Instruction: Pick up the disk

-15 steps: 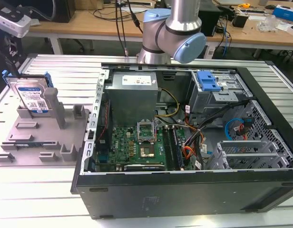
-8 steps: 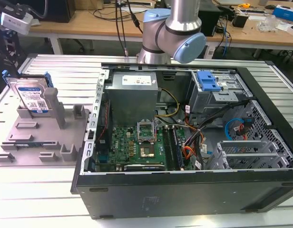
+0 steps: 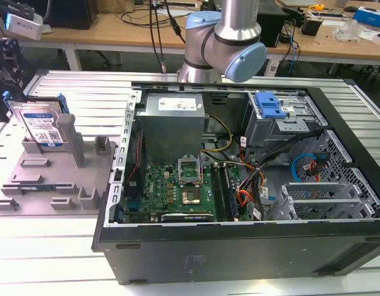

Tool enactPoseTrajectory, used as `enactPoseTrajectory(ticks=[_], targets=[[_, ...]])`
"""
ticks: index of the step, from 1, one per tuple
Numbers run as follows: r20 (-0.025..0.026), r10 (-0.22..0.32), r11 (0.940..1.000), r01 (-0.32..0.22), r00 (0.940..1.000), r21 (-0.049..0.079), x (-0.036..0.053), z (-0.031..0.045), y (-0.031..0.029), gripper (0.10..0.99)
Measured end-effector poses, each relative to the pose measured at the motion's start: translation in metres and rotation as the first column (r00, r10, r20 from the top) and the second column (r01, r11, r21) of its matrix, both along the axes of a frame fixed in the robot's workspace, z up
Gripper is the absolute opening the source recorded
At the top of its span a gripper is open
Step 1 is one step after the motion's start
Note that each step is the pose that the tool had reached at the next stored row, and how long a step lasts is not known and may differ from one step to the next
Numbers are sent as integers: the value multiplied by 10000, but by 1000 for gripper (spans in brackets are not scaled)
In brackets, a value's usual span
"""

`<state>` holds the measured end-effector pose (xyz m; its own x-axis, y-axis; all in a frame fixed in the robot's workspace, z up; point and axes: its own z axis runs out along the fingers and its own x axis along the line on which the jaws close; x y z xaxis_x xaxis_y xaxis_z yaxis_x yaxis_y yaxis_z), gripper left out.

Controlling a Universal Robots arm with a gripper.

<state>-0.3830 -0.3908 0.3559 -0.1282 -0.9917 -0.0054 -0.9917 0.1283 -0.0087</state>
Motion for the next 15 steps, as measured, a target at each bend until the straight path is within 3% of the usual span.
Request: enactPoseTrajectory(ticks=[2,8,10,12,13,14,15], targets=[[59,470,9989,-469,9989,-13,0,-8,0,604],[61,611,9981,-610,9981,-76,1,-8,0,604],[62,609,9981,-609,9981,-82,-6,-9,149,604],[62,612,9981,-611,9981,-83,-52,-10,387,604],[61,612,9981,-612,9981,-83,-86,-10,536,604],[62,609,9981,-608,9981,-82,-112,-13,648,604],[60,611,9981,-611,9981,-83,-128,-14,716,604]])
